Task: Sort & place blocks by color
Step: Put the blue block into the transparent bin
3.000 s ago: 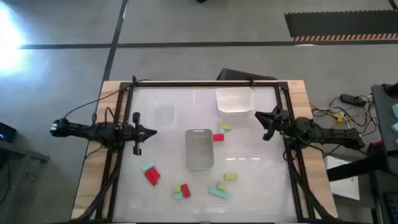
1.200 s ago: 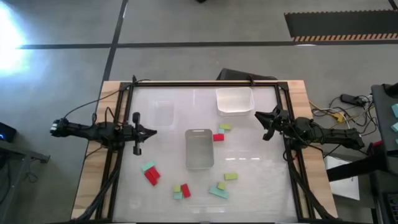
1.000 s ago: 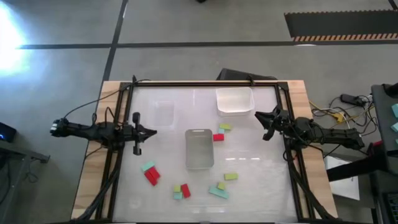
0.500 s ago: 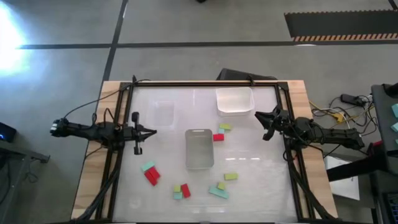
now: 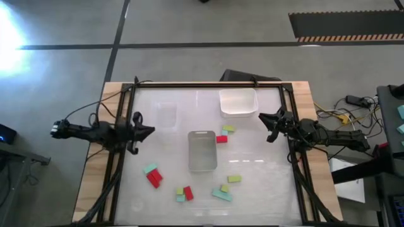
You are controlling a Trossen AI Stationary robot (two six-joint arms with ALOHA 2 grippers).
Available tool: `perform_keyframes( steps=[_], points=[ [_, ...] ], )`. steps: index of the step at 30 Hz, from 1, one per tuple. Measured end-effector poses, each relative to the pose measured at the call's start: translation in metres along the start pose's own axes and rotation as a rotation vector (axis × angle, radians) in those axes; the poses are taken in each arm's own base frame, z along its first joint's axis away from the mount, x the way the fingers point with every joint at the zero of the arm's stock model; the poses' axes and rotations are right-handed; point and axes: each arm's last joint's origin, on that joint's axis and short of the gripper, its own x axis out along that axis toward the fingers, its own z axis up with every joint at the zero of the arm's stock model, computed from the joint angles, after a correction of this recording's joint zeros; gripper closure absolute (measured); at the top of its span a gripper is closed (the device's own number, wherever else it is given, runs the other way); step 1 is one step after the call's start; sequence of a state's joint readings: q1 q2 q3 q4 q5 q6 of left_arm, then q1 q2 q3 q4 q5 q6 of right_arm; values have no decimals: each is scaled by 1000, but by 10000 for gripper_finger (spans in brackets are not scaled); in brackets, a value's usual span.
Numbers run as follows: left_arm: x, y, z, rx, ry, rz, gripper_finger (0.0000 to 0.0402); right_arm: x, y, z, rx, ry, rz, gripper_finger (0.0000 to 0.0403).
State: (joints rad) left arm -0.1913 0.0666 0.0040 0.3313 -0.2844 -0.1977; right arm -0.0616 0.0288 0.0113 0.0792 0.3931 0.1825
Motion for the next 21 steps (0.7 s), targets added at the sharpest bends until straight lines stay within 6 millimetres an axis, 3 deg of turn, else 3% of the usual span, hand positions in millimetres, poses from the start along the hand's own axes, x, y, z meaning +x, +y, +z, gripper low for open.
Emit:
perform_keyframes(
  steps=[7, 16, 21],
  points=[
    [0, -1, 7, -58, -70, -12, 402, 0, 0, 1, 2, -7, 2, 351],
    [4, -1, 4, -364, -51, 14, 402, -1, 2, 11, -31, -104, 14, 351],
    [12, -1, 4, -410, -17, 140, 402, -1, 2, 17, -20, -166, 22, 351]
  ],
)
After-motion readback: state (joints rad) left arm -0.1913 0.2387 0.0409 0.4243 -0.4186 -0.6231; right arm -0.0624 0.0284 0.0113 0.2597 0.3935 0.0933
